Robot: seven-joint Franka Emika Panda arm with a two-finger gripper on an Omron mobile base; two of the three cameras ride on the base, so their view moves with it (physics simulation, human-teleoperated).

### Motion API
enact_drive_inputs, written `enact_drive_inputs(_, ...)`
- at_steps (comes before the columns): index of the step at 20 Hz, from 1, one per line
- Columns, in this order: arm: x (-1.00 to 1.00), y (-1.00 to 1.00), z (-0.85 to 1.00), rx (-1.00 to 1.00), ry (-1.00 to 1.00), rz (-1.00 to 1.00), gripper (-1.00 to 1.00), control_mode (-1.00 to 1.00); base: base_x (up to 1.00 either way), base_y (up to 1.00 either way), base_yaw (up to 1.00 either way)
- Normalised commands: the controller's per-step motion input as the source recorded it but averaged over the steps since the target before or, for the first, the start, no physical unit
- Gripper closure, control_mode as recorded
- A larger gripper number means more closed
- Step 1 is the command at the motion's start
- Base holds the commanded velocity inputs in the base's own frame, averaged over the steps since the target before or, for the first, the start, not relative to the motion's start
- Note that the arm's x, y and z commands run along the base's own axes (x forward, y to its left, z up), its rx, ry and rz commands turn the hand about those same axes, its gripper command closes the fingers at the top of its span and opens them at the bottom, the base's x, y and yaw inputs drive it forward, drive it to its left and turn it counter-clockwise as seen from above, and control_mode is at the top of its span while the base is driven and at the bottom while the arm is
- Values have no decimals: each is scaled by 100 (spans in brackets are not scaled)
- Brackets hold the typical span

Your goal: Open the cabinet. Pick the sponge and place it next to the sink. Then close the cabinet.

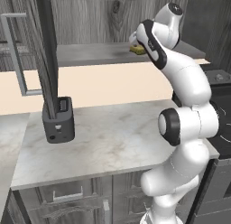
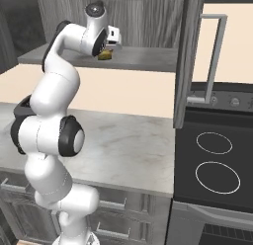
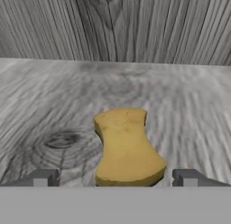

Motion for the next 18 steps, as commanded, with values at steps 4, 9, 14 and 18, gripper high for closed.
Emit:
enact_drive_inputs(4,5,0,-17,0,6,4,-100,-100,0,0,0)
enact_drive_inputs(9,9,0,-21,0,3,3,-100,-100,0,0,0)
enact_drive_inputs(14,10,0,-14,0,0,3,-100,-100,0,0,0)
enact_drive_inputs(18,8,0,-10,0,0,2,-100,-100,0,0,0)
